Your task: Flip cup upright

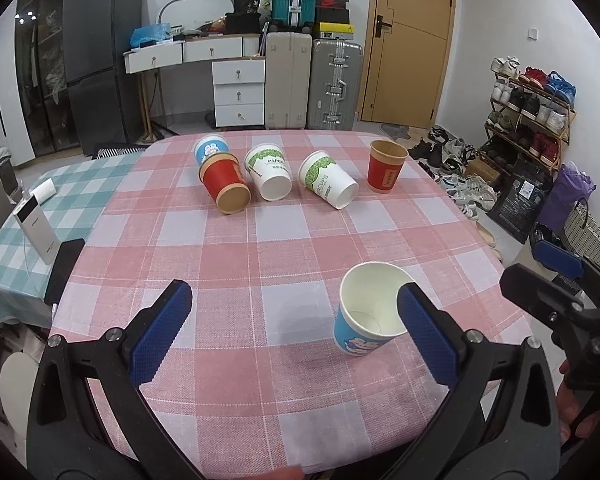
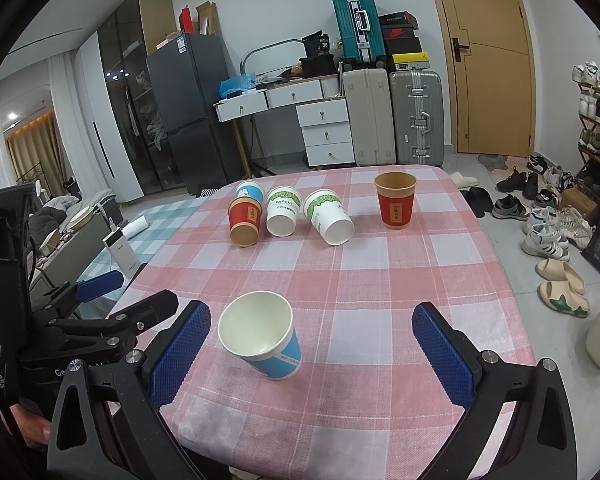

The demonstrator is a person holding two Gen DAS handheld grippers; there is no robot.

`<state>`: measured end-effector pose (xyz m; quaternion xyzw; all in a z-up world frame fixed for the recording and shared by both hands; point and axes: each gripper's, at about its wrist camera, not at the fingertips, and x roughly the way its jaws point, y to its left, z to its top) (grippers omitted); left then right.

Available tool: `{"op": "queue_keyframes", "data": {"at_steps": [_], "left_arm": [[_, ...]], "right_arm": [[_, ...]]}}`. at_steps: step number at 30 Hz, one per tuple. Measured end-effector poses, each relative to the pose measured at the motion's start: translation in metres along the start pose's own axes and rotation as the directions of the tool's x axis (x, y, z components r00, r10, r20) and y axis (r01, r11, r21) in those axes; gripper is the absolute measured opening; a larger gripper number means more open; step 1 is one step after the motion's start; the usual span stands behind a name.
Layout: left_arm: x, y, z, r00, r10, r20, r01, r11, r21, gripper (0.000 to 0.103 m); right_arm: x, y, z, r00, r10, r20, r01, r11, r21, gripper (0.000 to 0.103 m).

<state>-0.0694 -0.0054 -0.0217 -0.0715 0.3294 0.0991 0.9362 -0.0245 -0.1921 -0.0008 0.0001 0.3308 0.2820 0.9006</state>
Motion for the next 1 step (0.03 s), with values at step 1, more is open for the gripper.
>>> {"op": "queue_keyframes", "data": {"at_steps": [1], "left_arm": [[-0.0007,0.0007,-0.0001,1.0,-0.002,0.003,0.002,1.0,-0.005,0.103]], "right_arm": [[0.0001,-0.0013,-0.0001,1.0,-0.001,0.0,0.001,1.0,0.003,0.103]]}}
